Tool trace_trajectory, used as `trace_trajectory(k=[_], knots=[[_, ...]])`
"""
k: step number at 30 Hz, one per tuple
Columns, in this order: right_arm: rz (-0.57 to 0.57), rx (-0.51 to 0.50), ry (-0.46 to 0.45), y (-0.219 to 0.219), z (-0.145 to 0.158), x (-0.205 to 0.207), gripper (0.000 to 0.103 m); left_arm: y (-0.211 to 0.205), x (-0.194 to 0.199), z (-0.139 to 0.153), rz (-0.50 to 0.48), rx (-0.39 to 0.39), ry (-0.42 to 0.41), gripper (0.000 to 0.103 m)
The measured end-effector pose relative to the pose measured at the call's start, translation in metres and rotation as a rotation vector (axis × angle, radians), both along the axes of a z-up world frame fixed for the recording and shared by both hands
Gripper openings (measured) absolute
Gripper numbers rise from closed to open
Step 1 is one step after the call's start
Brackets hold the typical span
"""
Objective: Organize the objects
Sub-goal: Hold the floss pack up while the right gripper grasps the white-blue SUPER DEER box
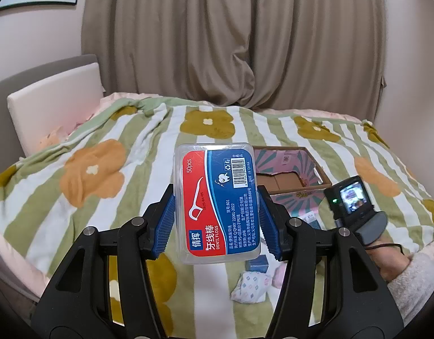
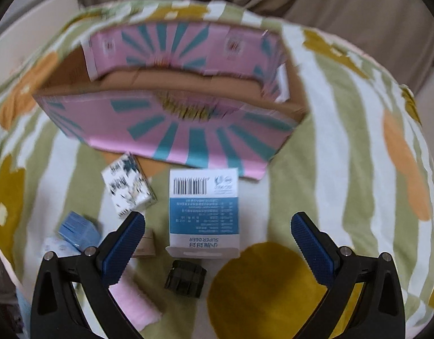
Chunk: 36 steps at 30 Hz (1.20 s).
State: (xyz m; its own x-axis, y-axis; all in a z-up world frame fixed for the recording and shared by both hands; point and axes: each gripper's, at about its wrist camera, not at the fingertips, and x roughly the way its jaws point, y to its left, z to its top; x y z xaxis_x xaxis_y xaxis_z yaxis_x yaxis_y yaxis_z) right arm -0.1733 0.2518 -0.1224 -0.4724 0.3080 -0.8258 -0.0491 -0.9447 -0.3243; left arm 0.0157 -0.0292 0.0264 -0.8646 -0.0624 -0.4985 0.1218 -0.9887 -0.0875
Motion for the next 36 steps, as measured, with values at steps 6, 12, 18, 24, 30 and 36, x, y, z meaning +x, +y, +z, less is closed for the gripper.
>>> trace_trajectory(k=[6, 12, 18, 24, 30, 36], knots=[[-0.014, 0.023, -0.073, 0.009, -0.026, -0.014, 0.090, -0.005, -0.001, -0.003, 0.016, 0.016, -0.009, 0.051], [-0.016, -0.063, -0.118, 0.020, -0.041, -0.019, 0.065, -0.007, -0.006, -0.009, 0.023, 0.020, -0.033, 0.051], [-0.020, -0.060, -0.108, 0.022, -0.041, -0.017, 0.063, -0.008, -0.008, -0.009, 0.028, 0.023, -0.039, 0.051], [-0.010, -0.045, -0.104, 0.021, -0.035, -0.011, 0.063, -0.008, -0.011, -0.011, 0.029, 0.024, -0.047, 0.051], [0.006, -0.051, -0.063, 0.022, -0.015, 0.001, 0.063, -0.008, -0.017, -0.011, 0.027, 0.023, -0.051, 0.051], [0.040, -0.066, 0.016, 0.015, 0.016, 0.019, 0.063, -0.006, -0.025, -0.010, 0.022, 0.024, -0.054, 0.051]])
